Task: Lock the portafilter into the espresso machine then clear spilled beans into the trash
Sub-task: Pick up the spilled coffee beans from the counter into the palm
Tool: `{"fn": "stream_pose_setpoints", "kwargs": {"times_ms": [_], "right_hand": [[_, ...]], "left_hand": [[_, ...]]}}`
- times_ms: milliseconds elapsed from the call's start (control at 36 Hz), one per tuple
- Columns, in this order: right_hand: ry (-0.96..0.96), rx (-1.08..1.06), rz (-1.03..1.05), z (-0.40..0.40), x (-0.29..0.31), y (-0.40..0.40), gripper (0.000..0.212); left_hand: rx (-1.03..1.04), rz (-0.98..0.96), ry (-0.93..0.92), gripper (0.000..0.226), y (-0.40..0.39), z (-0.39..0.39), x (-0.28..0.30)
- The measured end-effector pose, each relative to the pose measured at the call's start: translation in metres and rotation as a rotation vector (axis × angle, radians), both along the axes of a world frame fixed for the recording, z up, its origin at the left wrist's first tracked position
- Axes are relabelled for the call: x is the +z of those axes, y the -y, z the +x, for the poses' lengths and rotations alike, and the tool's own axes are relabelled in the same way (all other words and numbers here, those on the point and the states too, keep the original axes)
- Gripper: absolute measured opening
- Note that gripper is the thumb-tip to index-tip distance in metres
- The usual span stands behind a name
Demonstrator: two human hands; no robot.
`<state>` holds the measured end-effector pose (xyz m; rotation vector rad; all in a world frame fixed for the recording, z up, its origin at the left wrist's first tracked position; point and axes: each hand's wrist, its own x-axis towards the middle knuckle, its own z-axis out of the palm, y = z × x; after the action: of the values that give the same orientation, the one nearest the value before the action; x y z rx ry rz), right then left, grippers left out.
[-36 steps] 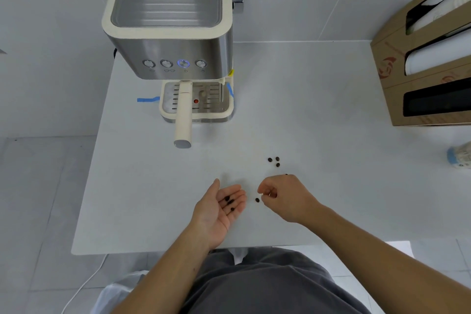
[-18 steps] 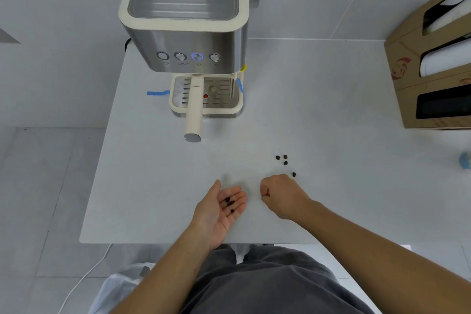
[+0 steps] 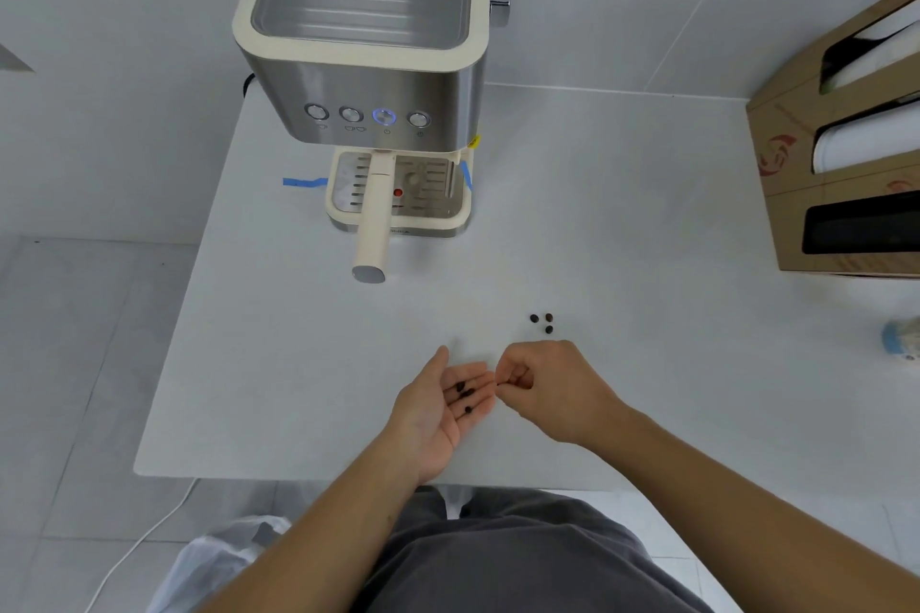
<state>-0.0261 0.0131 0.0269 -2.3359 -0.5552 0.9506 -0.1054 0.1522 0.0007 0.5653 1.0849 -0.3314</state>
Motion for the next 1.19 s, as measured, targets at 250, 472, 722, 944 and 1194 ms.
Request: {"fn": "stream_pose_setpoints", "kwargs": {"times_ms": [250, 472, 722, 944, 1194], "right_hand": [[0.034, 0.058, 0.017, 0.001, 0.000, 0.001, 0.009], [0.047, 0.087, 0.025, 0.009, -0.001, 0.014, 0.015], [0.113, 0.117, -0.067, 0.046, -0.013, 0.047, 0.024], [0.185, 0.369, -0.183, 0.090, -0.029, 0.056, 0.046], [0.219, 0.661, -0.216, 0.106, -0.035, 0.043, 0.067]], "left_hand": [[-0.082, 0.026, 0.081, 0.056, 0.013, 0.013, 0.006], [-0.047, 0.014, 0.053, 0.057, 0.020, 0.014, 0.001], [0.077, 0.018, -0.037, 0.052, 0.026, 0.009, -0.007], [0.165, 0.018, -0.041, 0.051, 0.028, 0.001, -0.010], [0.246, 0.017, -0.034, 0.052, 0.033, -0.005, -0.007]]}}
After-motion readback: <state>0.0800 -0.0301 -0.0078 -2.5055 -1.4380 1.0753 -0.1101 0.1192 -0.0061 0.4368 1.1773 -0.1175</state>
